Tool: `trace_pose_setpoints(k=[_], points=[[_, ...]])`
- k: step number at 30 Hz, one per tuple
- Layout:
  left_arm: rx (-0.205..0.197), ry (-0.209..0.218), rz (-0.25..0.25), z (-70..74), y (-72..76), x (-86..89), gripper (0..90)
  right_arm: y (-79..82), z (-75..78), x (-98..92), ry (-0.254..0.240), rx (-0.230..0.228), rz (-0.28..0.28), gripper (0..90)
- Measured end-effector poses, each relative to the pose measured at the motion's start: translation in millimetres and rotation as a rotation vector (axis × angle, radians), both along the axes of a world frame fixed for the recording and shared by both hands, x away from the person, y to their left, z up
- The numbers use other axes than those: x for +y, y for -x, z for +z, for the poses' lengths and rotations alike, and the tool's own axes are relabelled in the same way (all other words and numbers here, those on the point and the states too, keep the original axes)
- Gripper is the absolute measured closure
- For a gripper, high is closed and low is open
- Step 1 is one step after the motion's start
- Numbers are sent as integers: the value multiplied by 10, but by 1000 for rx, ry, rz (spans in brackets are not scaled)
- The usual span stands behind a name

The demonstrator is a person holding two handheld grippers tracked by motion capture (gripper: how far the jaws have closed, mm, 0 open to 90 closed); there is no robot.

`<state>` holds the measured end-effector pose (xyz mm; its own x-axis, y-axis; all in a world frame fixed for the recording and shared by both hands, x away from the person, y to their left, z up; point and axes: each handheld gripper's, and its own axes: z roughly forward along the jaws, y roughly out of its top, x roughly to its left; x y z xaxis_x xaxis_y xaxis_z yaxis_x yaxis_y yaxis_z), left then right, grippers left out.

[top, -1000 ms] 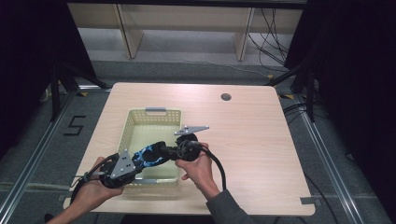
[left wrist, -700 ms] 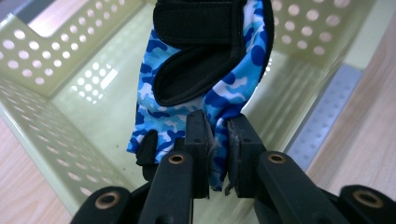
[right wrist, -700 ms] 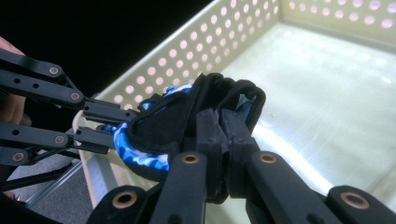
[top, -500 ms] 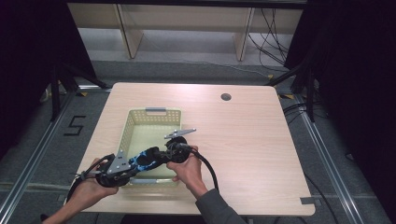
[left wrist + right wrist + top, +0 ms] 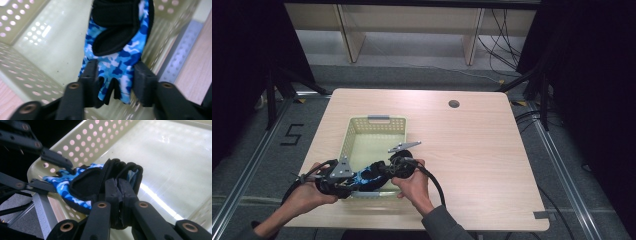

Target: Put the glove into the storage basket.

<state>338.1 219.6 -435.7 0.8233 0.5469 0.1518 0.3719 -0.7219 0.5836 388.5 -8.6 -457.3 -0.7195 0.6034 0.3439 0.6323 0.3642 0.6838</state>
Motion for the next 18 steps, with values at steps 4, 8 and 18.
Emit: trace_pose_setpoints(k=[4, 8, 18], points=[[-5, 14, -14, 128, -1, 39, 506, 20, 12, 2, 2, 6, -3, 876], [-1, 32, -11, 197, 37, 50, 439, 20, 18, -4, 17, -3, -2, 877], [-48, 83, 29, 211, 60, 56, 393, 42, 18, -1, 18, 0, -16, 875]])
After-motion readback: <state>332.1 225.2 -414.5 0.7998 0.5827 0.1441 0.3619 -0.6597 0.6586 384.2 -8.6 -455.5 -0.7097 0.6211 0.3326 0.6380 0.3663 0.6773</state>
